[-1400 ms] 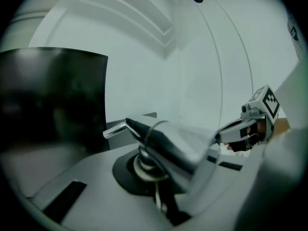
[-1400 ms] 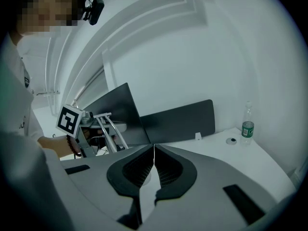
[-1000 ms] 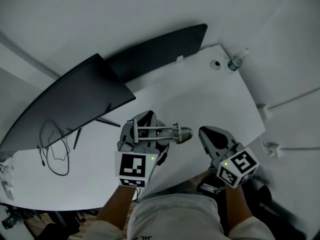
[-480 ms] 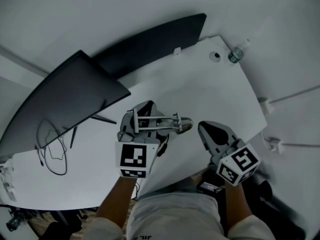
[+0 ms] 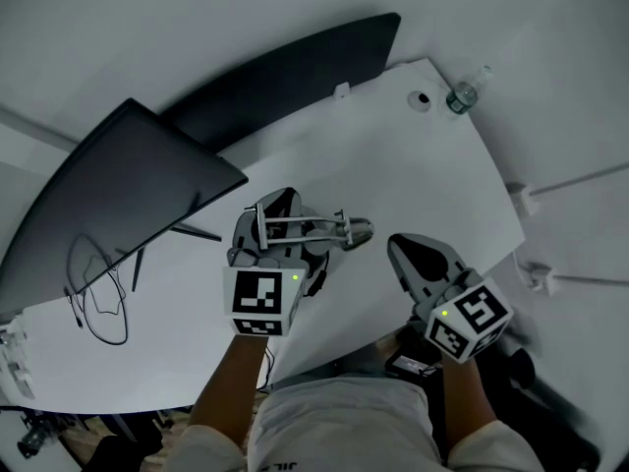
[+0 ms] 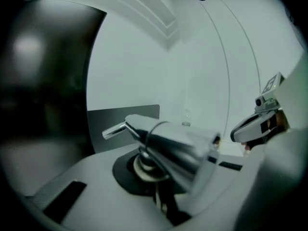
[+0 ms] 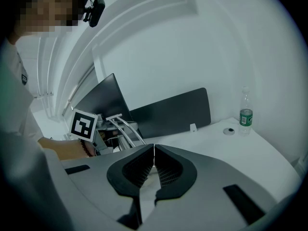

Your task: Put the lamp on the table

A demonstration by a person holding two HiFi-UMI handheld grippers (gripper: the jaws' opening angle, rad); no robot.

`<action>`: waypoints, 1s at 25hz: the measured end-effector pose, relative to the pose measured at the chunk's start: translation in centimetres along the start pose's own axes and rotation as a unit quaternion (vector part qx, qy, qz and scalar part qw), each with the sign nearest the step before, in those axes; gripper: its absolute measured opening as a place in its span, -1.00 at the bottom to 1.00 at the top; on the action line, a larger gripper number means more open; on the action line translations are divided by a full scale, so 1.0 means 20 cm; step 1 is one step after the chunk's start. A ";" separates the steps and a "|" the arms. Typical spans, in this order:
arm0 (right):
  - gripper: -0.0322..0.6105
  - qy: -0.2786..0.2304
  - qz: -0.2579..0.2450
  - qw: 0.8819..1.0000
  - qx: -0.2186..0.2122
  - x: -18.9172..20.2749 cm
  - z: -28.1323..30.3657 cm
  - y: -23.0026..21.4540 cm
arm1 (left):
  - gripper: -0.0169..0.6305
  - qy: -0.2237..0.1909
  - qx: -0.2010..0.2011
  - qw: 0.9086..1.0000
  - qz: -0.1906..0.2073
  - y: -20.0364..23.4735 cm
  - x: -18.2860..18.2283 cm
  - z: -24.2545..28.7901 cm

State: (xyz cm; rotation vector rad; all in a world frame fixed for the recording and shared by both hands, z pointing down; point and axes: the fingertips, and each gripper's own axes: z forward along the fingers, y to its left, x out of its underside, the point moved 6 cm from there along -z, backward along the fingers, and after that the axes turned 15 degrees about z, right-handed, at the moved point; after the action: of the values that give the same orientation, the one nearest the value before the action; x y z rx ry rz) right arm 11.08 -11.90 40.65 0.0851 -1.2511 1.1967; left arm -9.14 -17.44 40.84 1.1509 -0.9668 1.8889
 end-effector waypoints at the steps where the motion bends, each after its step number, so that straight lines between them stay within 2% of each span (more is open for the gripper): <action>1: -0.80 0.001 0.001 1.000 0.000 0.00 0.00 0.00 | -0.93 0.001 0.001 1.000 0.001 0.00 0.01 0.01; 25: -0.80 0.012 0.011 1.000 0.006 0.03 0.00 -0.08 | -0.93 -0.010 0.017 1.000 0.015 -0.03 0.05 0.16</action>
State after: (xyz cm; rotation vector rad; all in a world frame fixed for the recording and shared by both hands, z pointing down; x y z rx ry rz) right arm 12.12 -12.20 41.96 0.0659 -1.2275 1.2204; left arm -7.67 -19.70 42.99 1.1824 -0.9712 1.9280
